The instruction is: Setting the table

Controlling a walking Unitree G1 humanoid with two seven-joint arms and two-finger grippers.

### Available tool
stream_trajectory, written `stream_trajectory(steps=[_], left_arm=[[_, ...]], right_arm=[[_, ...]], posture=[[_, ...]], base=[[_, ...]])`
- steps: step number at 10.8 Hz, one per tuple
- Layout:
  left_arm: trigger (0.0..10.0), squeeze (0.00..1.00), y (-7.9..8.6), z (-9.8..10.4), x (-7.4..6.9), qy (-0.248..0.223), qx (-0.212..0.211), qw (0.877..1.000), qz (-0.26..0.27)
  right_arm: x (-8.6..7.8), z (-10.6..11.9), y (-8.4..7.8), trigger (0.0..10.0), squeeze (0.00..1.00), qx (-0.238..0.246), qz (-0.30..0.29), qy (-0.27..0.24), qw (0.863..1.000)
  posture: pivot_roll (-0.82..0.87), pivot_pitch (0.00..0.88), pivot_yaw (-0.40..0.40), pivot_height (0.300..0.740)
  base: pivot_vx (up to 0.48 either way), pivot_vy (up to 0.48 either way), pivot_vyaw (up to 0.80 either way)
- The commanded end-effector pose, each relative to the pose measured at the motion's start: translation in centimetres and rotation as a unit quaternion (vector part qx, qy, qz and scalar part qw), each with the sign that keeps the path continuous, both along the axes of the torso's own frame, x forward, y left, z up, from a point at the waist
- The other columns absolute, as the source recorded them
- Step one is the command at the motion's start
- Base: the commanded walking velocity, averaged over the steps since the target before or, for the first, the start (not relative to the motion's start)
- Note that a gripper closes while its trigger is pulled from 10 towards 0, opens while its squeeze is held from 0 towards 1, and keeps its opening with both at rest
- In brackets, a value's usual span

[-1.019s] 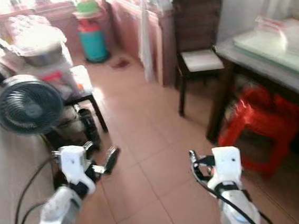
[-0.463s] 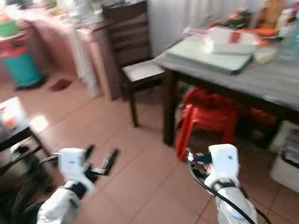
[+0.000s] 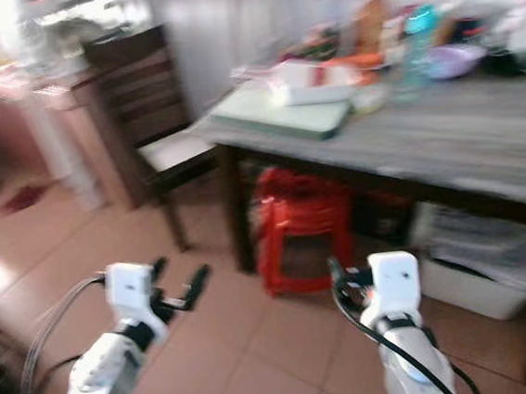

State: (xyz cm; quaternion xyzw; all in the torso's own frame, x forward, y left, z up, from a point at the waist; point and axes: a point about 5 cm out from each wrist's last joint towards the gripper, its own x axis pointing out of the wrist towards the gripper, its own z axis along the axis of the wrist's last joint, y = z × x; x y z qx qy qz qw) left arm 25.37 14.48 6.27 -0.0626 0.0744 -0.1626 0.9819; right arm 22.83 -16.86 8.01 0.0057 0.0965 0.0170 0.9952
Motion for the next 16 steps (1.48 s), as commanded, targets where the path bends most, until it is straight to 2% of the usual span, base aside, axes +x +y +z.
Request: stream_trajectory(steps=[1, 5, 8, 11, 16], left_arm=[[10.0, 0.0, 0.3, -0.3, 0.3, 0.012, 0.016, 1.0, 0.014], [10.0, 0.0, -0.2, -0.7, 0.6, 0.024, 0.036, 0.999, 0.02], [10.0, 0.0, 0.3, -0.8, 0.5, 0.02, 0.064, 0.997, 0.036], [10.0, 0.0, 0.5, -0.9, 0.4, 0.023, 0.067, 0.997, 0.039], [10.0, 0.0, 0.8, -1.0, 0.4, 0.028, 0.077, 0.996, 0.043]], right_arm=[[0.0, -0.1, 0.1, 10.0, 0.0, 0.0, 0.0, 0.004, 1.0], [-0.1, -0.4, 0.0, 10.0, 0.0, 0.0, -0.012, 0.013, 1.0], [-0.3, -0.6, -0.1, 10.0, 0.0, 0.005, -0.018, 0.02, 1.0], [-0.4, -0.7, 0.1, 10.0, 0.0, 0.009, -0.018, 0.023, 1.0], [-0.4, -1.1, 0.2, 10.0, 0.0, 0.028, -0.028, 0.034, 0.999]], posture=[[0.04, 0.0, 0.023, 0.74], [0.04, 0.0, 0.028, 0.74], [0.04, 0.0, 0.029, 0.74], [0.05, 0.0, 0.03, 0.74], [0.05, 0.0, 0.041, 0.74]], base=[[0.0, 0.0, 0.0], [0.0, 0.0, 0.0], [0.0, 0.0, -0.74], [0.0, 0.0, -0.72], [-0.29, 0.0, 0.0]])
